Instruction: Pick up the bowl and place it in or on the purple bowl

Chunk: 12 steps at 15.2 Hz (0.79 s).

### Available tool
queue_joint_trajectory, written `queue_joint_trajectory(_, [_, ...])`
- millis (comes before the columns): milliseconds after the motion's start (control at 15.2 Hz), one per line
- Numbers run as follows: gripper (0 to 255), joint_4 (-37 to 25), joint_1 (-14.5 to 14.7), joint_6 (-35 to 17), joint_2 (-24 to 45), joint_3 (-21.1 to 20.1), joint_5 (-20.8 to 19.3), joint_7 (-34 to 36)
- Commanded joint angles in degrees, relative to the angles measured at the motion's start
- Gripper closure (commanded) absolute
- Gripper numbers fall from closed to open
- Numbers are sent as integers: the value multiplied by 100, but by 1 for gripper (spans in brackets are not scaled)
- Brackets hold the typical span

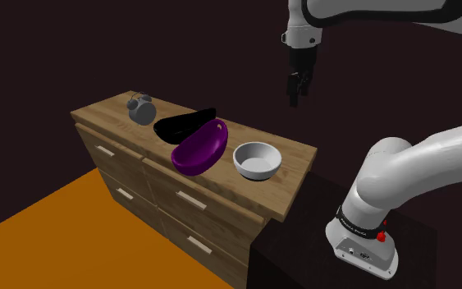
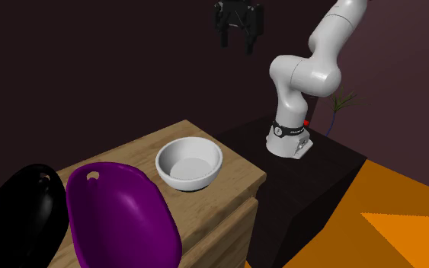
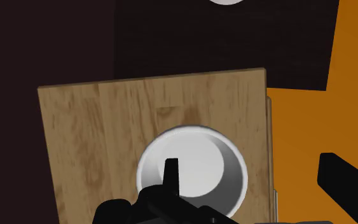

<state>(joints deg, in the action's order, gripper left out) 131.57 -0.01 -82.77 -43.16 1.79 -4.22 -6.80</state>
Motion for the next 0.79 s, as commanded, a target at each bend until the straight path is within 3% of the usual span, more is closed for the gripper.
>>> queue_joint_trajectory(0, [0, 0, 0, 0, 0, 0, 0, 0])
queue_joint_trajectory(726, [0, 983, 120, -2070, 1192, -483, 144, 754])
